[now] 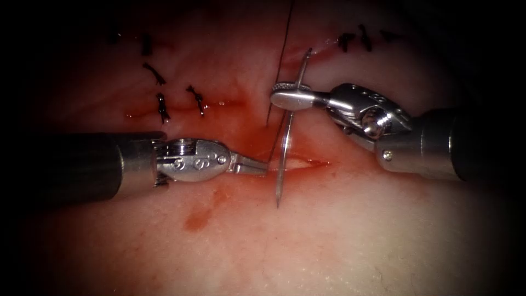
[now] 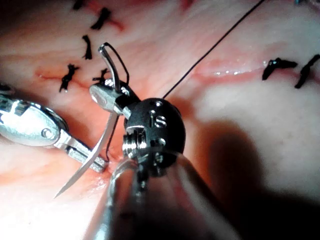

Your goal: Wound Closure

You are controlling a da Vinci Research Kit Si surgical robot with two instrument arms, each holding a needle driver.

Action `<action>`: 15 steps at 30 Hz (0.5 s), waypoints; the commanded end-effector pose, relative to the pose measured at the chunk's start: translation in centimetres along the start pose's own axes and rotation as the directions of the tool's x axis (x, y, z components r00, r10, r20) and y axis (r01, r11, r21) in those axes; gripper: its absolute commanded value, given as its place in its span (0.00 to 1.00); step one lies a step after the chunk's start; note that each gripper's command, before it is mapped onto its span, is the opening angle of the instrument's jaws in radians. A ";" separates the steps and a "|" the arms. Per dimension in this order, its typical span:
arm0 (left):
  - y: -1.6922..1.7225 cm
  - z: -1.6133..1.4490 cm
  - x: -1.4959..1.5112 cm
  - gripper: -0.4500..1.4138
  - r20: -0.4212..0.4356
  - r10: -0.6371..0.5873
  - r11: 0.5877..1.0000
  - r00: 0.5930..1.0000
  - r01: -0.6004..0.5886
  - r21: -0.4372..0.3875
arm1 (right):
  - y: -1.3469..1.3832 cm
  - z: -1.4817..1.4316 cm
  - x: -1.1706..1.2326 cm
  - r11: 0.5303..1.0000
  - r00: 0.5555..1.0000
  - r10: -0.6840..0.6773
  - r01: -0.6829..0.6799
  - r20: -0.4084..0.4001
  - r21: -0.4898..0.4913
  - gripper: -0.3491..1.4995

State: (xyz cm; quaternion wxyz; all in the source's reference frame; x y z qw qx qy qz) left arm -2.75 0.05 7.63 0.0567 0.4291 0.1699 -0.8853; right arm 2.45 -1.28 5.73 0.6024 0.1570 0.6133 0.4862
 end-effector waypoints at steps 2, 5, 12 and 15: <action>-0.09 0.10 -0.03 0.00 0.011 -0.003 1.000 1.000 0.003 -0.004 | 0.01 0.13 -0.01 0.999 0.999 -0.040 0.040 -0.009 0.013 0.00; -0.15 0.15 -0.10 0.00 0.047 -0.005 1.000 0.999 0.006 -0.018 | 0.04 0.16 0.00 0.994 0.994 -0.109 0.109 -0.033 0.021 0.00; -0.12 0.19 -0.38 0.00 0.261 -0.013 0.997 0.965 0.031 -0.064 | 0.09 0.17 -0.01 0.957 0.955 -0.291 0.291 -0.054 0.008 0.00; -0.05 0.17 -0.46 0.00 0.340 -0.017 0.994 0.940 0.053 -0.096 | 0.09 0.18 -0.03 0.941 0.939 -0.338 0.339 -0.059 0.003 0.00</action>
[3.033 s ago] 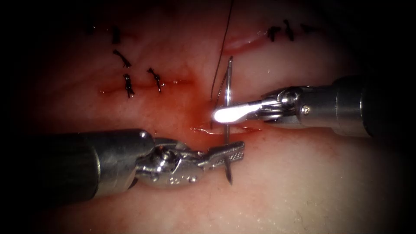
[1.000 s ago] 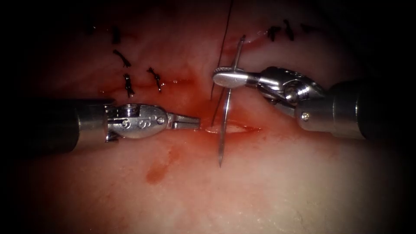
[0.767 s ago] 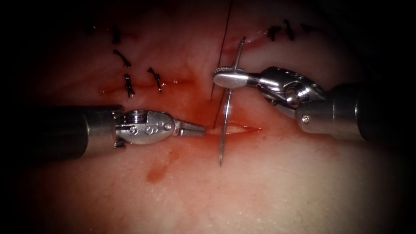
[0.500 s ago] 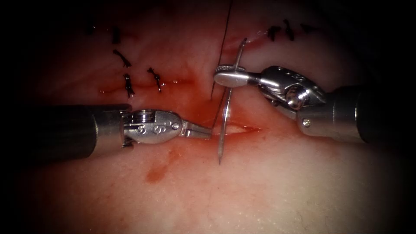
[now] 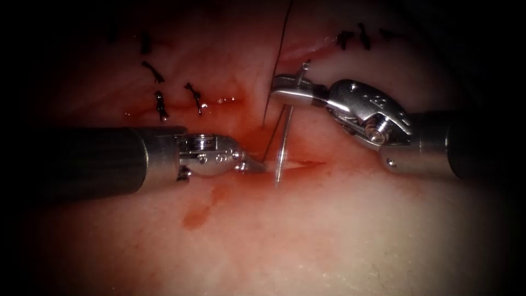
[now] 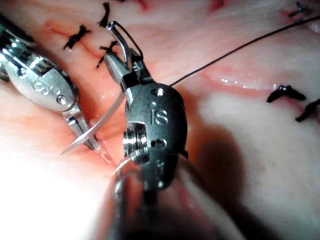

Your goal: Wound Closure

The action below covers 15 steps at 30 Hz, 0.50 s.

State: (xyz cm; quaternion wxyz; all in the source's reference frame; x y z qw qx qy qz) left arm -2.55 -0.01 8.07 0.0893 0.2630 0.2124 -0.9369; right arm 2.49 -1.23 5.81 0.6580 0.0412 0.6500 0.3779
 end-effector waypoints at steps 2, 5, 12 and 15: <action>-0.02 0.03 0.00 0.00 0.027 -0.014 1.000 1.000 0.014 -0.011 | 0.01 0.13 -0.04 0.999 0.998 -0.054 0.054 -0.010 -0.003 0.00; 0.02 0.01 0.00 0.00 0.031 -0.025 1.000 0.999 0.025 -0.015 | 0.00 0.14 -0.07 0.996 0.996 -0.086 0.085 -0.016 -0.015 0.00; 0.09 0.01 0.06 0.00 0.033 -0.031 0.999 0.999 0.031 -0.014 | -0.04 0.16 -0.13 0.989 0.990 -0.137 0.134 -0.044 -0.063 0.00; 0.13 0.00 0.10 0.00 0.033 -0.033 0.999 0.999 0.034 -0.013 | -0.03 0.16 -0.19 0.987 0.989 -0.144 0.140 -0.047 -0.077 0.00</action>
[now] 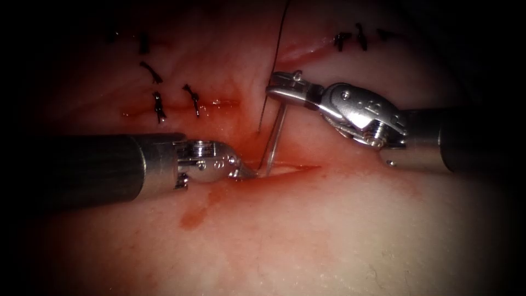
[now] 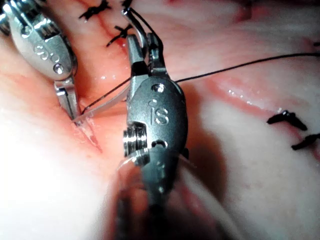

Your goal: Wound Closure

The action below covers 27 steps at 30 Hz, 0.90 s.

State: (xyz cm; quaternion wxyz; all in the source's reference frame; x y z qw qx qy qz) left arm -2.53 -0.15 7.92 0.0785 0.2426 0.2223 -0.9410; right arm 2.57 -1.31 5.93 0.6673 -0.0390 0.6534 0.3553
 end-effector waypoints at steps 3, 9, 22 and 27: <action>-0.03 0.02 0.07 0.00 -0.002 -0.003 1.000 1.000 0.003 0.000 | -0.02 0.09 -0.11 1.000 1.000 -0.009 0.009 -0.003 -0.010 0.00; 0.02 -0.01 0.11 0.00 -0.003 -0.006 1.000 1.000 0.006 -0.002 | 0.00 0.09 -0.16 0.999 0.999 -0.035 0.034 -0.005 -0.026 0.00; 0.05 -0.07 0.12 0.00 -0.005 -0.006 1.000 1.000 0.006 -0.001 | -0.30 0.07 -0.32 0.997 0.998 -0.060 0.060 0.017 -0.038 0.00; 0.09 -0.15 0.14 0.00 -0.016 -0.009 1.000 1.000 0.010 0.026 | -0.36 0.11 -0.35 0.998 0.998 -0.054 0.056 0.036 -0.040 0.00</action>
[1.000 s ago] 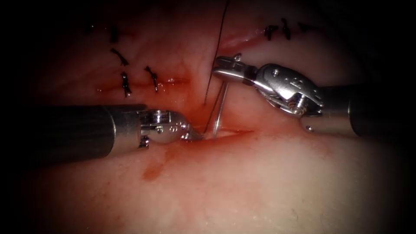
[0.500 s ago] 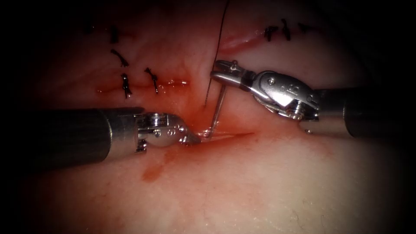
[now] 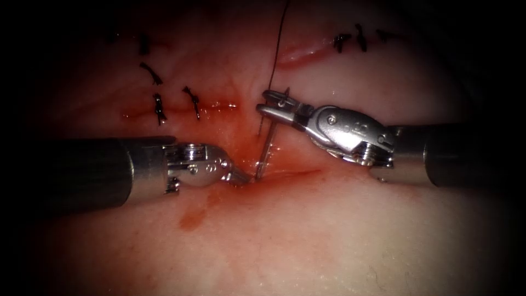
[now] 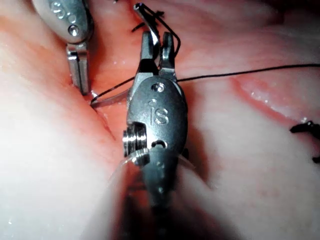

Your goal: Wound Closure

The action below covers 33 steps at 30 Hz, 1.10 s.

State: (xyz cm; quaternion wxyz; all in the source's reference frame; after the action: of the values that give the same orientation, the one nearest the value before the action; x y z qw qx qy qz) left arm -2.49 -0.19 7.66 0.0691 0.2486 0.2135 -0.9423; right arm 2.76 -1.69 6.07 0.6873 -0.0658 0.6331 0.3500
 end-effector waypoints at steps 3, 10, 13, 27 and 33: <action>-0.03 -0.05 0.08 0.00 -0.035 -0.006 0.999 0.999 0.008 0.043 | -0.04 0.14 -0.04 1.000 0.999 0.006 -0.006 0.035 -0.001 0.00; 0.28 -0.46 0.26 0.00 -0.086 -0.022 0.982 0.996 0.037 0.184 | 0.05 0.12 -0.08 1.000 0.992 0.006 -0.008 0.129 0.012 0.00; 0.51 -0.54 0.41 0.00 -0.093 -0.010 0.976 0.996 0.030 0.217 | 0.05 0.13 -0.14 0.999 0.987 0.036 -0.040 0.156 0.023 0.00; 1.34 -0.28 1.05 0.00 -0.139 0.078 0.976 0.987 -0.047 0.214 | 0.09 0.21 -0.13 0.943 0.898 0.297 -0.330 0.324 0.051 0.00; 1.30 -0.28 0.89 0.00 -0.140 0.089 0.976 0.986 -0.058 0.211 | 0.16 0.22 -0.14 0.942 0.879 0.280 -0.329 0.385 0.066 0.00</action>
State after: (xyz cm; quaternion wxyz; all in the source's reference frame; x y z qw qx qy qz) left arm -2.76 -1.27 6.48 0.0620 0.3314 0.1101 -0.9350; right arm 2.75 -1.57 6.27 0.7343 0.1498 0.5131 0.4184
